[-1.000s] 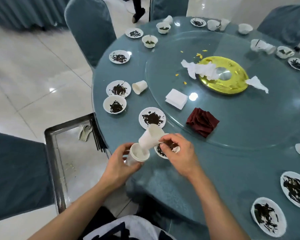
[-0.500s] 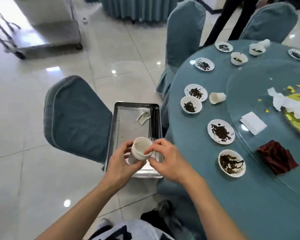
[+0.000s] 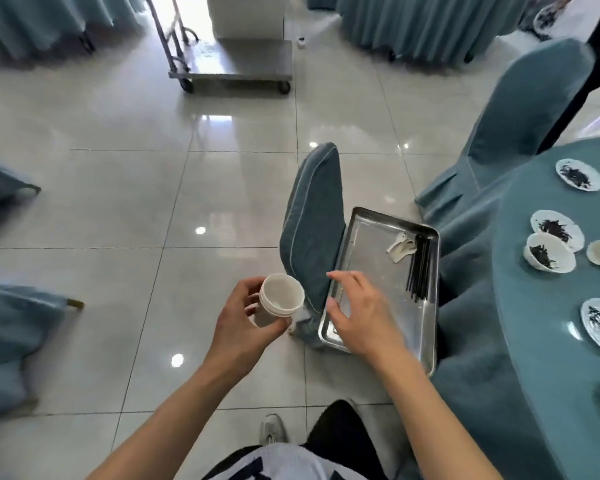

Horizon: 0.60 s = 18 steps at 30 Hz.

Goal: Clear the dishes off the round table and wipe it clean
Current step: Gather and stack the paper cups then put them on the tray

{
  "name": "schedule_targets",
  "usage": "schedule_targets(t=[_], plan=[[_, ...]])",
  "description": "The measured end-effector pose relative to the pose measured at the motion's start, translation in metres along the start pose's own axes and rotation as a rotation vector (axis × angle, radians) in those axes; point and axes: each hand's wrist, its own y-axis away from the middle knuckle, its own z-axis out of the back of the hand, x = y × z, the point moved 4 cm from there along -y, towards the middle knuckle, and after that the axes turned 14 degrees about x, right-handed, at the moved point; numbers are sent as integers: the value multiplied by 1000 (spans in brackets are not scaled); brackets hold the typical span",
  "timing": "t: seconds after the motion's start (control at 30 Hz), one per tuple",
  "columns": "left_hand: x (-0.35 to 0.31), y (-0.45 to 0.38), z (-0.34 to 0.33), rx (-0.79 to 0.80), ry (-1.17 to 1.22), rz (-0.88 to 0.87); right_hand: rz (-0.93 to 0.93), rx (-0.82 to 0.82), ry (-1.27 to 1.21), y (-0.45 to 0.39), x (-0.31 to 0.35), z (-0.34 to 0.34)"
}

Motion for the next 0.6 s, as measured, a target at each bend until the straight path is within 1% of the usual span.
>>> schedule_targets(t=[0.13,0.27,0.47,0.6], plan=[[6,-12,43,-25,25,17,19,-3,87,-38,36,-10],[7,-42,80,-23,37,8,29,-27,120,-86,59,-13],[0,-121,134,13,9,-1,-9,-62,98,-174,75,-15],[-16,-182,169,64,-38,21,-73,-101,81,-235,80,-2]])
